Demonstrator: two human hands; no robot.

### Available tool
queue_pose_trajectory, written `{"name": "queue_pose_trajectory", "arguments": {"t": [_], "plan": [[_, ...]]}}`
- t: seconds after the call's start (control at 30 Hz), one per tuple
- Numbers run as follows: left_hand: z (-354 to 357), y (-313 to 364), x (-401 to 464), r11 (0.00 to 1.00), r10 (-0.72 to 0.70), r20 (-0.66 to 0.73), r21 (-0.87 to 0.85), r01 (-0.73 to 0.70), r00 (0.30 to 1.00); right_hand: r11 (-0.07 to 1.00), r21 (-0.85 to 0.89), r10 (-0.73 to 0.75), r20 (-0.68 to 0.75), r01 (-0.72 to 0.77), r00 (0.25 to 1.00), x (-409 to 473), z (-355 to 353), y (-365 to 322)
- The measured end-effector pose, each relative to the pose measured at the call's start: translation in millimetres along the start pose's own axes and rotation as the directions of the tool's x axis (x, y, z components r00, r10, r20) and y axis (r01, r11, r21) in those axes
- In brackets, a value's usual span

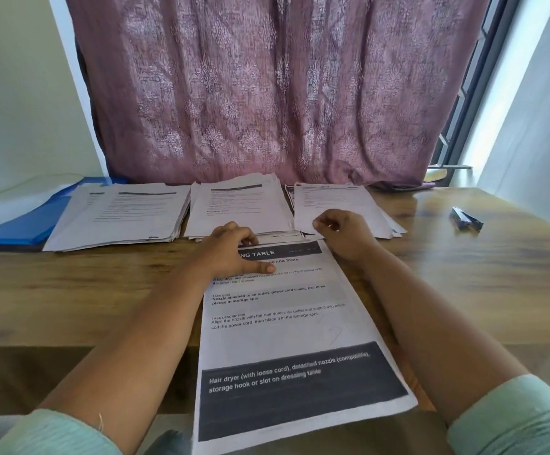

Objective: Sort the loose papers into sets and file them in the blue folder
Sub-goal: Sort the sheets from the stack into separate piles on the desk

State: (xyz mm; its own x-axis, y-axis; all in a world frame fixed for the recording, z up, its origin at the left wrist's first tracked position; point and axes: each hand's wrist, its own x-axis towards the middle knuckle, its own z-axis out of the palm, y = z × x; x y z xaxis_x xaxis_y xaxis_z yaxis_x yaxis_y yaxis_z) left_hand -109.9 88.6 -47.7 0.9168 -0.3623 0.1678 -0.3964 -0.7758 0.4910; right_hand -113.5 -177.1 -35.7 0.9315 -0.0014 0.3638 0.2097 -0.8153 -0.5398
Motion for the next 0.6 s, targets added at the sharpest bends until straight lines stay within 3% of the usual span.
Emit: {"name": "queue_pose_trajectory", "arguments": {"t": [0.17,0.6], "plan": [[-1,2,-5,0.999,-0.028,-0.049,0.024,0.029,0.998,0.997,-0.048,-0.056,0.052,0.058,0.997,-11,8,-7],[0,0,-5,0.998,0.035,-0.068,-0.048,-0.038,0.997,0.963,0.243,0.100,0.087,-0.119,0.991,-19,2,-2]]}}
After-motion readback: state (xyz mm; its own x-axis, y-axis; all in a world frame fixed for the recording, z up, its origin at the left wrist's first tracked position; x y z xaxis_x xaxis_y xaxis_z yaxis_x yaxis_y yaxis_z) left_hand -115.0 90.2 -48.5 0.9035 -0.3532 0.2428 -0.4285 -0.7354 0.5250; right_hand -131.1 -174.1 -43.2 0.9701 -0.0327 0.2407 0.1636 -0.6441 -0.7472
